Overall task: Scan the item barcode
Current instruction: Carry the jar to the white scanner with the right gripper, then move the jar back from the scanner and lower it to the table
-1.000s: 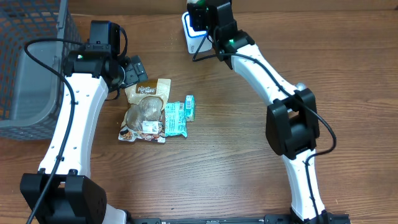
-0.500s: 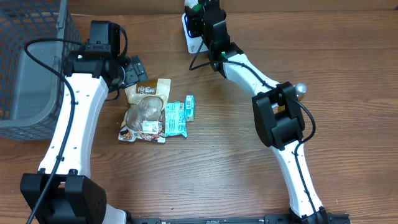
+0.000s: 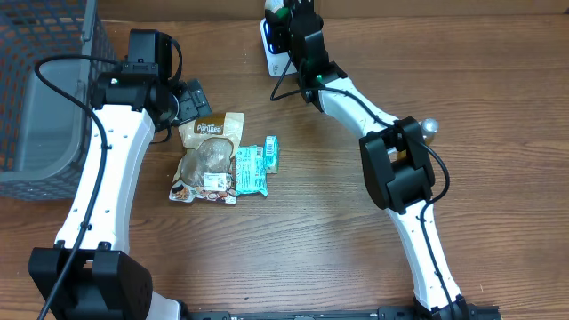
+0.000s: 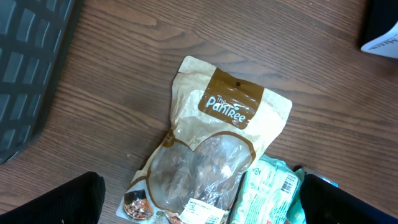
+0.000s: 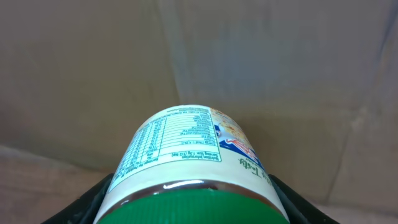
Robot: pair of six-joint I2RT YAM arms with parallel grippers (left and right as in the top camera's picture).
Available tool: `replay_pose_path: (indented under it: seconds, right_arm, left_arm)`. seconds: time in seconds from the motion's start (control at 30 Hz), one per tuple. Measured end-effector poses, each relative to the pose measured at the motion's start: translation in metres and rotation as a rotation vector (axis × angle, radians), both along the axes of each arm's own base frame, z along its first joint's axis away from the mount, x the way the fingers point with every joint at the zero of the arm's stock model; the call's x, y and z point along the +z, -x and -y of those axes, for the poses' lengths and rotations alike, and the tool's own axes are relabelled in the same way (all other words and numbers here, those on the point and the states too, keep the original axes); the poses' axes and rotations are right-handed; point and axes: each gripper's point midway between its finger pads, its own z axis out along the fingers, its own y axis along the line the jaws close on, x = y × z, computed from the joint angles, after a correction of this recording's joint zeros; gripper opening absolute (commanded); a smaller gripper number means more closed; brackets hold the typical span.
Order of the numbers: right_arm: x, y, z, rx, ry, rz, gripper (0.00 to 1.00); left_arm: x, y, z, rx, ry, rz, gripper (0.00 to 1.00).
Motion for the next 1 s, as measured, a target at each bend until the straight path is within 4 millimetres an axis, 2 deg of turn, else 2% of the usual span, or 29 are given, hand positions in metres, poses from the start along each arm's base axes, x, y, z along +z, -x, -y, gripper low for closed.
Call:
replay_pose_path:
  seconds: [0.17,0.33,0.4,0.47,0.5,0.53,0.67,0.73,0.8,0.87,1.0]
  right_arm:
    - [0.023,-0.003,0.000,0.003,0.017,0.104,0.33]
    - [0.015,0.009,0.005,0.015,0.122,-0.039,0.33]
    - [0.024,0.021,0.011,0.019,0.156,-0.106,0.33]
    - [0.044,0.039,0.019,0.021,0.184,-0.179,0.30]
    - [0.062,0.057,0.027,0.020,0.196,-0.233,0.27]
    - [0.071,0.069,0.033,0.019,0.206,-0.272,0.26]
    - [0.131,0.141,0.068,-0.006,0.205,-0.420,0.26]
    - [0.145,0.180,0.087,-0.025,0.206,-0.517,0.26]
    - [0.138,0.212,0.103,-0.048,0.226,-0.635,0.28]
    - [0.119,0.240,0.116,-0.071,0.261,-0.771,0.31]
    - [0.055,0.286,0.136,-0.120,0.365,-1.074,0.32]
  left_arm:
    - [0.000,0.000,0.000,0.000,0.000,-0.001,1.00]
    - [0.000,0.000,0.000,0.000,0.000,0.000,0.99]
    - [0.000,0.000,0.000,0.000,0.000,-0.001,1.00]
    - [0.000,0.000,0.000,0.000,0.000,-0.001,0.99]
    - [0.000,0.000,0.000,0.000,0.000,-0.001,1.00]
    - [0.000,0.000,0.000,0.000,0.000,0.000,1.00]
    - [0.000,0.000,0.000,0.000,0.000,0.000,0.99]
    - [0.000,0.000,0.000,0.000,0.000,0.000,0.99]
    - [0.000,0.000,0.000,0.000,0.000,0.000,1.00]
    - [0.000,0.000,0.000,0.000,0.000,0.000,0.99]
    - [0.000,0.000,0.000,0.000,0.000,0.000,1.00]
